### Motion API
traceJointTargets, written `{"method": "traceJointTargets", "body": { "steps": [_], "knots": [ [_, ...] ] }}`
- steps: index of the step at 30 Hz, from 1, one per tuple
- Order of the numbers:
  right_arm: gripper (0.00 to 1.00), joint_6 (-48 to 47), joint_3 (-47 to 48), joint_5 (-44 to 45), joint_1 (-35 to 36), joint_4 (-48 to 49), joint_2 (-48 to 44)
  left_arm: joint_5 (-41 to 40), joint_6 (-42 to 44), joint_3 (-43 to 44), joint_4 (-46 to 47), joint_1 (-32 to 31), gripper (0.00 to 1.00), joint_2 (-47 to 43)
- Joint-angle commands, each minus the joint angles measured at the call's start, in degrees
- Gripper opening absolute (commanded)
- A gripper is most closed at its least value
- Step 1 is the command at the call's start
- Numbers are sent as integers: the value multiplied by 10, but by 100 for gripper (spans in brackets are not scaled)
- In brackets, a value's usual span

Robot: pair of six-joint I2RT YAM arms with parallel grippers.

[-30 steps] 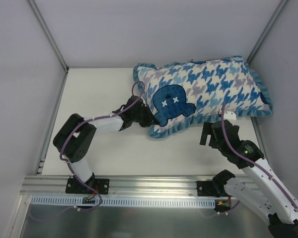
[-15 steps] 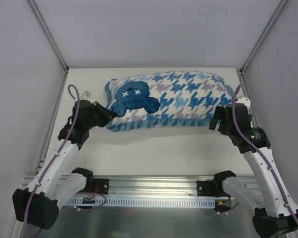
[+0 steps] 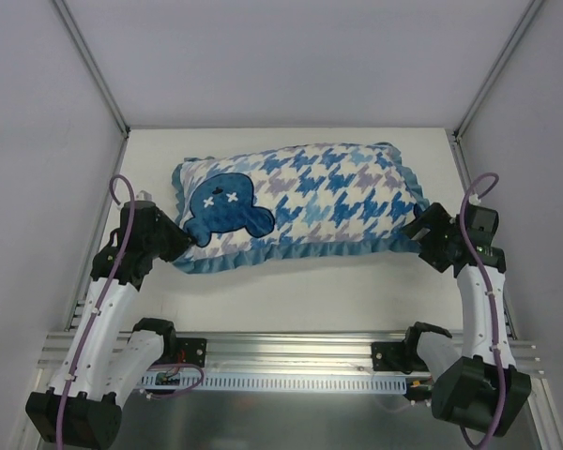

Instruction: Remove the pillowcase from the pillow

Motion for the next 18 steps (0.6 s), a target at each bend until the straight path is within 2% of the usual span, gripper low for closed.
{"method": "traceJointTargets", "body": {
  "steps": [1,7,10,11,14,15,16,17,18],
  "knots": [
    [96,41,-12,-79,-20,87,9,21,26,37,4,5,0,9],
    [96,69,-59,-44,-68,119,-1,29,28,41,3,5,0,10],
    [96,96,-97,-59,-70,187,2,36,29,39,4,5,0,12],
    [96,115,-118,-67,-70,247,6,39,32,39,4,5,0,13],
    [94,134,-118,-73,-70,320,41,50,37,41,4,5,0,13],
    [85,136,-107,-81,-70,324,52,53,40,43,3,5,0,13],
    [71,140,-93,-96,-67,323,68,57,41,46,4,5,0,12],
    [37,139,-79,-99,-67,313,71,63,44,53,2,5,0,9],
    [19,135,-46,-97,-65,298,70,64,48,57,2,5,0,8]
  ]
}}
